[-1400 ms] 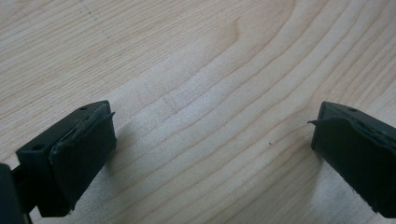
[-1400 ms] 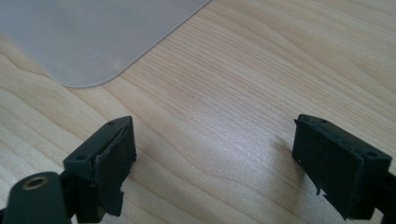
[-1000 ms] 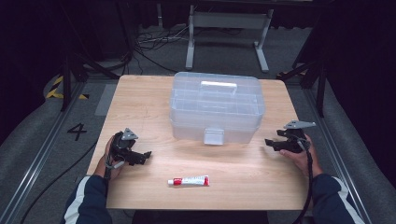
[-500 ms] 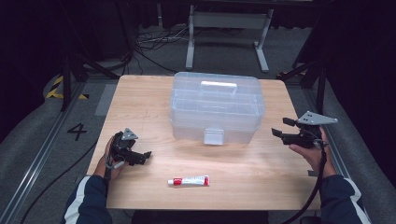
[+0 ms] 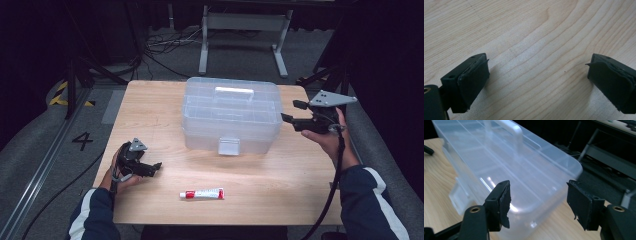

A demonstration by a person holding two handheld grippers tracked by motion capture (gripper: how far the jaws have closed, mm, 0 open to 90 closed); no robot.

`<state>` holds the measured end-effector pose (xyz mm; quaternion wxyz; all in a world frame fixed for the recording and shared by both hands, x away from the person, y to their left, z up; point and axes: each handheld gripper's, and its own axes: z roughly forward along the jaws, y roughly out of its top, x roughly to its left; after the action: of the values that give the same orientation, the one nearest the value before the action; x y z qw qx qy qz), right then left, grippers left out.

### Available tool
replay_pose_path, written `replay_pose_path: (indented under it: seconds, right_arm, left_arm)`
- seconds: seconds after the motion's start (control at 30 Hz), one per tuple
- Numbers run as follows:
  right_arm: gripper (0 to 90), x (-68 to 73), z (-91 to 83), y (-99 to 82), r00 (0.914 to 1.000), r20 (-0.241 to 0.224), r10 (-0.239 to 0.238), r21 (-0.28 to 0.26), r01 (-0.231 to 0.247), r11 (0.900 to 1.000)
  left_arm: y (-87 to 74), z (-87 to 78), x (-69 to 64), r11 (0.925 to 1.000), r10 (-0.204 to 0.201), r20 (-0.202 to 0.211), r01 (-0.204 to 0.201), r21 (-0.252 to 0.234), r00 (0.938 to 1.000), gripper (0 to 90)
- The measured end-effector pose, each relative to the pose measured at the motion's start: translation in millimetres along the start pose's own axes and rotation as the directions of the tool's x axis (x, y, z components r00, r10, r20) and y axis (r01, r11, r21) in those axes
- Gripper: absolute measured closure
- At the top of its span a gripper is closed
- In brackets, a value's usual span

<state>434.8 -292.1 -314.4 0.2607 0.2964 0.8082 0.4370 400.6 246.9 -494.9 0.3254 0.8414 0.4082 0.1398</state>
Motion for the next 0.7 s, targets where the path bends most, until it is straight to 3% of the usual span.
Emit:
replay_pose_path:
  seconds: [0.03,0.13,0.2,0.27,0.3,0.33,0.43,0.7]
  right_arm:
    - [37.7,3.2,5.8,8.9,0.9998,-0.019,-0.008,0.003,0.008,1.0]
    - [39.6,9.0,16.0,22.6,0.9993,-0.019,-0.033,0.017,0.033,0.9993]
    - [43.7,17.8,31.8,40.7,0.996,-0.052,-0.073,0.035,0.075,0.9966]
    - [45.3,21.9,43.8,50.0,0.9938,-0.08,-0.077,0.068,0.082,0.9943]
    - [45.7,23.8,49.6,53.5,0.9936,-0.063,-0.094,0.073,0.098,0.9925]
    - [45.7,23.8,49.6,53.5,0.9936,-0.063,-0.094,0.073,0.098,0.9925]
    - [45.8,26.4,70.7,61.9,0.9943,-0.051,-0.094,0.128,0.1,0.9868]
    - [49.9,22.0,92.0,67.7,0.9953,-0.057,-0.078,0.172,0.087,0.9812]
  left_arm:
    - [0.1,-0.2,0.3,1.0,0.006,-0.002,-0.006,0.001,1.0,4.0]
    - [0.1,-0.2,0.3,1.0,0.005,-0.002,-0.005,0.001,1.0,4.1]
    - [0.0,-0.2,0.3,1.0,0.005,-0.001,-0.005,0.001,1.0,4.1]
    - [0.0,-0.2,0.3,1.0,0.005,-0.001,-0.005,0.001,1.0,4.0]
    - [0.0,-0.2,0.2,1.0,0.004,-0.002,-0.004,0.001,1.0,4.1]
    - [0.0,-0.2,0.2,1.0,0.004,-0.002,-0.004,0.001,1.0,4.0]
    - [-0.1,-0.4,0.0,1.0,0.003,-0.004,-0.003,0.002,1.0,4.0]
    - [1.3,-0.6,-0.9,0.9998,-0.017,-0.012,0.017,0.012,0.9998,4.7]
